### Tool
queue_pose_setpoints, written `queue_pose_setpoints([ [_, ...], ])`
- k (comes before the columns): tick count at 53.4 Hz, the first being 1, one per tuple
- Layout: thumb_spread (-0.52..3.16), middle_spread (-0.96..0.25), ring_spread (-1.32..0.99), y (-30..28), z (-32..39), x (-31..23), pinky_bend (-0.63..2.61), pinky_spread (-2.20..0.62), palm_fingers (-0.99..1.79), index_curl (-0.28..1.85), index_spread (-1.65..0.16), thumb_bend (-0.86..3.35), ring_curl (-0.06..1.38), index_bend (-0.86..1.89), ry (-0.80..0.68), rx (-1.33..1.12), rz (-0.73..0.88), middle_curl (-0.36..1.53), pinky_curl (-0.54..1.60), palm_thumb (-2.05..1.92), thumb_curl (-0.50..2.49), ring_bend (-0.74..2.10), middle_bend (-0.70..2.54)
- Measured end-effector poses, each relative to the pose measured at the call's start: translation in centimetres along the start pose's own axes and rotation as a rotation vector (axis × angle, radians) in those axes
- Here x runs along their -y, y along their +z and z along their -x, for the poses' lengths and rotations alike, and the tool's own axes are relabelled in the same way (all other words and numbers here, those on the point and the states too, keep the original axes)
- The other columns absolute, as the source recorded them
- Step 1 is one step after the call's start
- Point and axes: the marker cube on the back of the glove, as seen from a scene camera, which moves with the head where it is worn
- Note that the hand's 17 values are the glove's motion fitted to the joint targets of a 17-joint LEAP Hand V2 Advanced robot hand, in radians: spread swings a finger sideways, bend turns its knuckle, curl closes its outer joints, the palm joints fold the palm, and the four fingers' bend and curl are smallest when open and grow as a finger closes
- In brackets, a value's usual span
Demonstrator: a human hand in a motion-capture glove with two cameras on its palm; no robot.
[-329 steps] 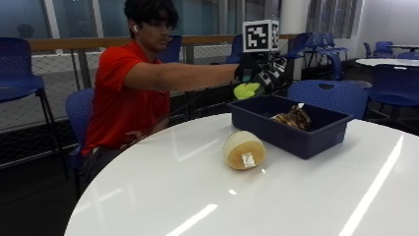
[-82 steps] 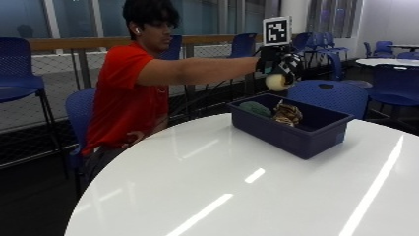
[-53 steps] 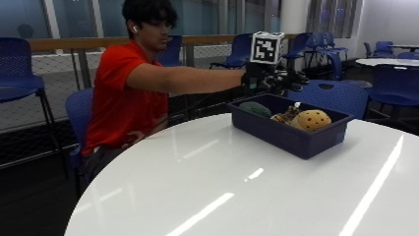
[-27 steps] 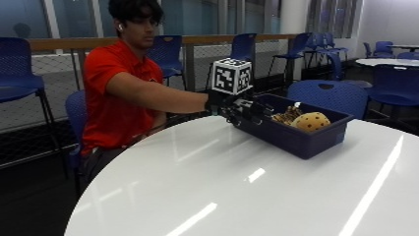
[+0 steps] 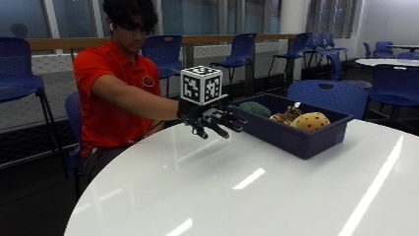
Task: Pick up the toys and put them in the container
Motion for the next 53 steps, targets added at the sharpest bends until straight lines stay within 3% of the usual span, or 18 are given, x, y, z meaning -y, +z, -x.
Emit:
queue_pose_setpoints([
  [53,1.05,-0.08,-0.01,-2.0,-5.4,-3.2,0.78,0.10,-0.10,0.27,-0.35,-0.07,0.32,0.18,0.019,0.033,-0.007,0.26,0.31,-0.08,0.19,0.18,0.15],
])
